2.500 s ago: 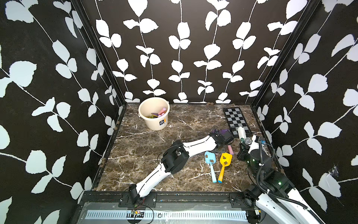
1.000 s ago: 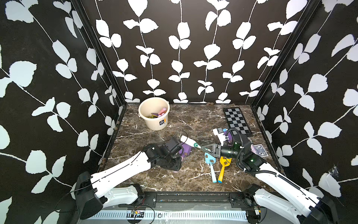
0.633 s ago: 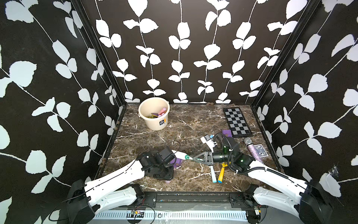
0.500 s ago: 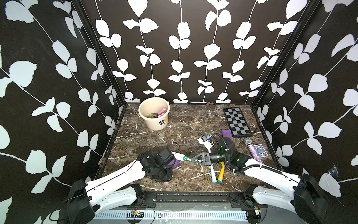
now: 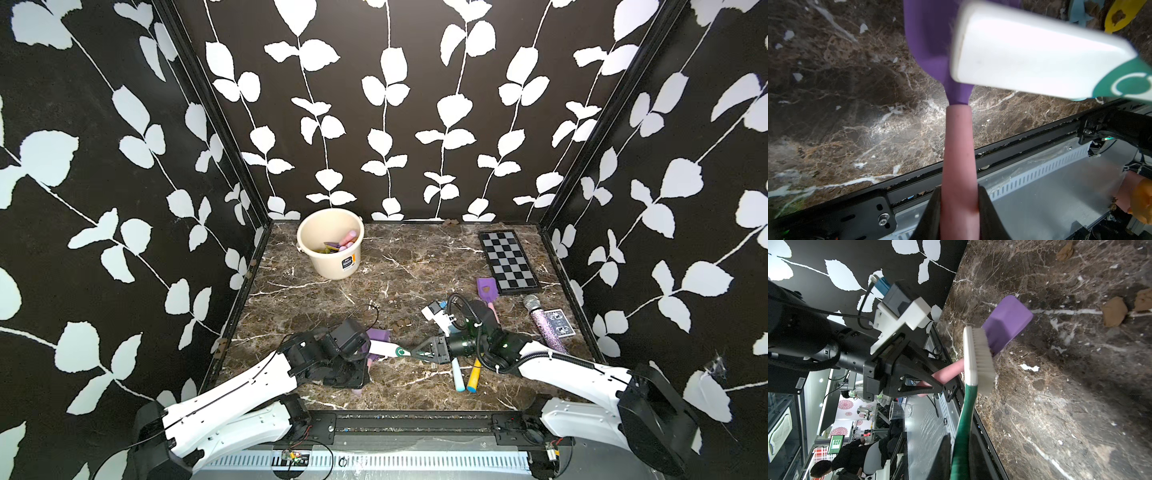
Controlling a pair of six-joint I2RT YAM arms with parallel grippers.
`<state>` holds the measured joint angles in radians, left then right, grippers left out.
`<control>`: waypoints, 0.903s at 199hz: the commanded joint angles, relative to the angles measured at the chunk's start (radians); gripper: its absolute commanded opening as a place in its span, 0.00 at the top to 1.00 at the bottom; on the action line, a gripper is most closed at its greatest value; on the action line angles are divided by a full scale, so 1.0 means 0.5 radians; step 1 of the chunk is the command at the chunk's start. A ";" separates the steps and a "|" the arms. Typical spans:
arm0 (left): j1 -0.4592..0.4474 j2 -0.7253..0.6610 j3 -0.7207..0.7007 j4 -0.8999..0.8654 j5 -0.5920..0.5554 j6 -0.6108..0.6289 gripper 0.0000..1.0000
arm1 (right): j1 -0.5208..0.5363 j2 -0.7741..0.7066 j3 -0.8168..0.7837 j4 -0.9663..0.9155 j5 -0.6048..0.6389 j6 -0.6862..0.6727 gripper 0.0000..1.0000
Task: Brush the soil off the hand trowel and place it into the bucket
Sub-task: Brush off the soil from the hand trowel.
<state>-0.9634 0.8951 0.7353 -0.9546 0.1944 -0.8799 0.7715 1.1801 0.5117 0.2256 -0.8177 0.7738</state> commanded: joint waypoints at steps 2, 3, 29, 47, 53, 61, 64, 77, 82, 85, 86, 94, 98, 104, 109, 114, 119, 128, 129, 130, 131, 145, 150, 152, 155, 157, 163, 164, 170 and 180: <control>0.000 -0.037 -0.010 0.028 -0.033 0.004 1.00 | -0.006 -0.046 0.037 -0.137 0.207 -0.046 1.00; 0.000 -0.036 -0.010 0.025 -0.033 0.004 1.00 | -0.009 -0.049 0.039 -0.142 0.216 -0.048 1.00; 0.000 -0.038 -0.013 0.021 -0.036 0.004 1.00 | -0.023 -0.093 0.112 -0.274 0.378 -0.105 1.00; 0.000 -0.019 -0.010 0.031 -0.031 0.015 1.00 | -0.023 -0.097 0.165 -0.302 0.396 -0.120 1.00; 0.000 -0.007 -0.006 0.032 -0.030 0.021 1.00 | -0.024 -0.094 0.188 -0.316 0.395 -0.124 1.00; 0.000 0.010 0.002 0.030 -0.031 0.036 1.00 | -0.022 -0.088 0.207 -0.322 0.383 -0.125 1.00; 0.000 0.020 0.005 0.030 -0.033 0.041 1.00 | -0.021 -0.085 0.214 -0.320 0.375 -0.123 1.00; 0.001 0.043 0.016 0.020 -0.047 0.057 1.00 | -0.021 -0.084 0.225 -0.271 0.301 -0.101 1.00; 0.000 0.053 0.022 0.016 -0.053 0.064 1.00 | -0.017 -0.084 0.215 -0.219 0.254 -0.084 1.00; 0.000 0.057 0.025 0.014 -0.058 0.069 1.00 | -0.014 -0.085 0.207 -0.175 0.211 -0.068 1.00; 0.000 0.060 0.026 0.012 -0.059 0.069 1.00 | -0.011 -0.084 0.204 -0.160 0.199 -0.062 1.00; 0.000 0.070 0.031 0.011 -0.070 0.078 1.00 | 0.012 -0.078 0.187 -0.052 0.100 -0.027 1.00; 0.000 0.079 0.034 0.011 -0.076 0.084 1.00 | 0.027 -0.073 0.182 -0.012 0.056 -0.015 1.00; 0.000 0.086 0.040 0.015 -0.082 0.089 1.00 | 0.054 -0.065 0.187 0.017 0.003 -0.006 1.00; 0.000 0.095 0.046 0.016 -0.084 0.089 1.00 | 0.076 -0.054 0.193 0.022 -0.029 -0.007 1.00; 0.001 0.102 0.052 0.019 -0.085 0.095 1.00 | 0.094 -0.042 0.200 0.016 -0.049 -0.008 1.00; 0.000 0.108 0.057 0.022 -0.085 0.101 1.00 | 0.107 -0.032 0.201 0.018 -0.065 -0.002 1.00; 0.000 0.119 0.067 0.022 -0.087 0.106 1.00 | 0.125 -0.015 0.184 0.036 -0.069 0.017 1.00; 0.000 0.118 0.068 0.022 -0.088 0.106 1.00 | 0.125 -0.014 0.181 0.036 -0.068 0.019 1.00; 0.000 0.120 0.069 0.022 -0.088 0.106 1.00 | 0.126 -0.012 0.179 0.039 -0.068 0.021 1.00; 0.000 0.119 0.069 0.022 -0.086 0.108 1.00 | 0.126 -0.011 0.177 0.039 -0.068 0.022 1.00; 0.001 0.120 0.076 0.025 -0.083 0.108 1.00 | 0.129 0.007 0.150 -0.002 -0.042 0.003 1.00; 0.000 0.118 0.076 0.029 -0.082 0.108 1.00 | 0.129 0.017 0.149 -0.042 -0.029 -0.023 1.00; 0.000 0.120 0.076 0.031 -0.080 0.107 1.00 | 0.127 0.022 0.150 -0.049 -0.026 -0.032 1.00; 0.000 0.116 0.075 0.032 -0.082 0.109 1.00 | 0.129 0.027 0.151 -0.067 -0.022 -0.044 1.00; 0.000 0.118 0.076 0.032 -0.082 0.108 1.00 | 0.128 0.032 0.151 -0.074 -0.020 -0.051 1.00; 0.000 0.118 0.076 0.032 -0.079 0.107 1.00 | 0.129 0.048 0.152 -0.091 -0.012 -0.065 1.00; 0.000 0.115 0.076 0.032 -0.079 0.107 1.00 | 0.127 0.050 0.152 -0.093 -0.007 -0.067 1.00; 0.000 0.112 0.076 0.033 -0.074 0.108 1.00 | 0.127 0.062 0.153 -0.112 0.015 -0.079 1.00; 0.000 0.111 0.076 0.031 -0.070 0.107 1.00 | 0.126 0.072 0.150 -0.131 0.077 -0.090 1.00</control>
<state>-0.9642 0.9600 0.7444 -0.9478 0.1677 -0.8425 0.8345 1.2011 0.5930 0.1543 -0.8028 0.7540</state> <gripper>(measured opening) 0.250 0.125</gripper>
